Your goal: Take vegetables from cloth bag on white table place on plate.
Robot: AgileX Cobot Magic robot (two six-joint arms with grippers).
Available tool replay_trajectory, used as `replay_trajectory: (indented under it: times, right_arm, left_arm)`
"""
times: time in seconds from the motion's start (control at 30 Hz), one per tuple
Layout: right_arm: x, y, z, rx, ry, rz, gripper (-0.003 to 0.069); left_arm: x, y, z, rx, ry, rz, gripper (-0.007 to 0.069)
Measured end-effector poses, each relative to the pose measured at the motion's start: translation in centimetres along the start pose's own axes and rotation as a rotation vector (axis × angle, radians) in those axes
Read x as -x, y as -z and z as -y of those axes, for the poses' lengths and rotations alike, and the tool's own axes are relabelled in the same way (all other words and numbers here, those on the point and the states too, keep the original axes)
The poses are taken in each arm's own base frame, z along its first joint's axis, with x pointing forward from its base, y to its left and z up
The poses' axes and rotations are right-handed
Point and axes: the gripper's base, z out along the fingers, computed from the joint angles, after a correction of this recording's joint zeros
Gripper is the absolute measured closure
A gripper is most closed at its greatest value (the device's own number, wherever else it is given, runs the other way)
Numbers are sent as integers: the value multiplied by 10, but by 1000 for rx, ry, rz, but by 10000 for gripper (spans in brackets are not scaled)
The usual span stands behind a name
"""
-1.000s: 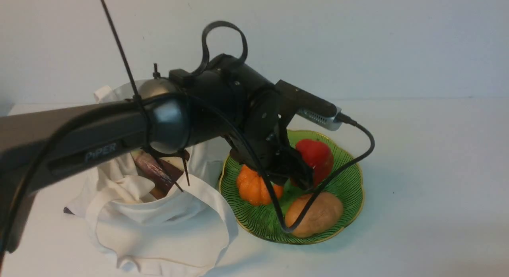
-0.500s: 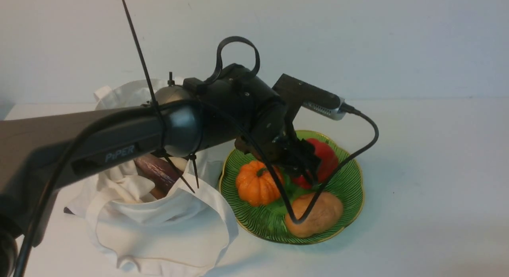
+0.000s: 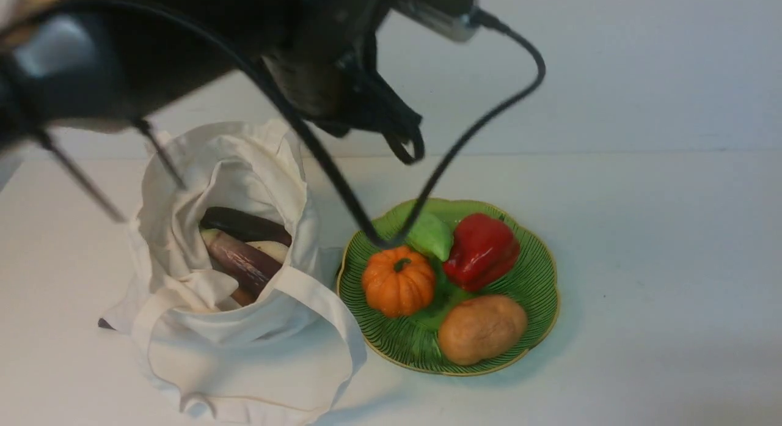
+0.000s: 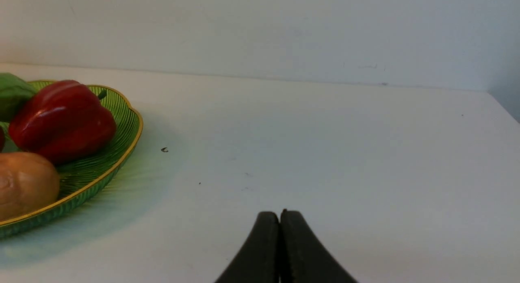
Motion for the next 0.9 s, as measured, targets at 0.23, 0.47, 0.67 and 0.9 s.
replay_trajectory:
  times: [0.23,0.47,0.67,0.9]
  right_arm:
    - [0,0,0,0,0,0,673]
    - [0,0,0,0,0,0,673]
    - [0,0,0,0,0,0,673]
    - [0,0,0,0,0,0,673]
  left_arm:
    - [-45,82,-42,-60,172,251,629]
    - [-112,93,-46,-186,227,440,629]
    - [-145,97,-49,-219,226,495,629]
    - [-159,115,-59,-235,258,555,629]
